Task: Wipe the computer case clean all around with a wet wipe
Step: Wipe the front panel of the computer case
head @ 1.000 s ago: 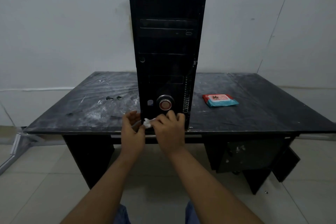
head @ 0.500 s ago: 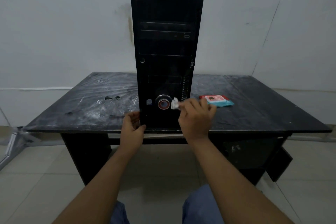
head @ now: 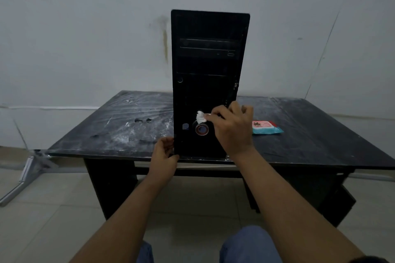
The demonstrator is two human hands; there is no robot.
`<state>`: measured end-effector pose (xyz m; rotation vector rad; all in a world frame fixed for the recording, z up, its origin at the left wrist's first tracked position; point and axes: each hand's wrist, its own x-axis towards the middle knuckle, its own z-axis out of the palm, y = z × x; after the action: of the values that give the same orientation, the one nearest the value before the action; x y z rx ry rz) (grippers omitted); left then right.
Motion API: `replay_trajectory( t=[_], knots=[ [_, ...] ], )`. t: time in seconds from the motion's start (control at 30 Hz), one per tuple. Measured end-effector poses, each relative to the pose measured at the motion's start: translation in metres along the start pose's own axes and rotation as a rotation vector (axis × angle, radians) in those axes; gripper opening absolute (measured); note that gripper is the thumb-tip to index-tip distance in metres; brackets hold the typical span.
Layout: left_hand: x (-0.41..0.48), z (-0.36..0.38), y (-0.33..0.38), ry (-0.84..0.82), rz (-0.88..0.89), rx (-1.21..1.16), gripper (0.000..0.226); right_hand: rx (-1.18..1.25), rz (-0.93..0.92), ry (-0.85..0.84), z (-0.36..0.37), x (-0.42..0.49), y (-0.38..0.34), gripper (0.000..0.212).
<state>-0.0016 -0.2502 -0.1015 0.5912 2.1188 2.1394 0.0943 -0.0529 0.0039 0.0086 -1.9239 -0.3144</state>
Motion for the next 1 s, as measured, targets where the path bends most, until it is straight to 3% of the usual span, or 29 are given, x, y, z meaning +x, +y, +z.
replay_trajectory(
  t=[0.13, 0.33, 0.47, 0.53, 0.77, 0.87, 0.93, 1.0],
  knots=[
    [0.001, -0.001, -0.003, 0.017, 0.003, 0.008, 0.052, -0.001, -0.004, 0.012, -0.001, 0.020, -0.006, 0.020],
    [0.000, 0.002, -0.002, 0.025, -0.006, -0.001, 0.053, 0.031, -0.170, -0.048, 0.003, 0.044, -0.019, 0.017],
    [0.002, 0.000, -0.003, 0.018, -0.002, 0.006, 0.050, 0.004, 0.294, 0.228, -0.023, 0.072, 0.018, 0.011],
    [0.003, 0.000, -0.005, 0.019, 0.003, 0.032, 0.050, 0.078, 0.459, 0.269, -0.029, 0.076, 0.029, 0.007],
    [-0.002, 0.004, 0.002, -0.007, 0.020, 0.015, 0.044, 0.094, 0.093, -0.010, 0.000, -0.007, 0.015, 0.016],
    [-0.004, 0.004, 0.013, 0.004, 0.074, 0.023, 0.040, 0.033, -0.032, -0.041, -0.007, -0.001, 0.020, 0.015],
    [-0.001, 0.005, 0.022, 0.040, 0.128, 0.062, 0.040, -0.018, 0.031, 0.027, -0.017, 0.027, 0.024, 0.014],
    [0.002, 0.008, 0.028, 0.063, 0.172, 0.087, 0.042, -0.008, 0.242, 0.140, -0.027, 0.053, 0.030, 0.014]
  ],
)
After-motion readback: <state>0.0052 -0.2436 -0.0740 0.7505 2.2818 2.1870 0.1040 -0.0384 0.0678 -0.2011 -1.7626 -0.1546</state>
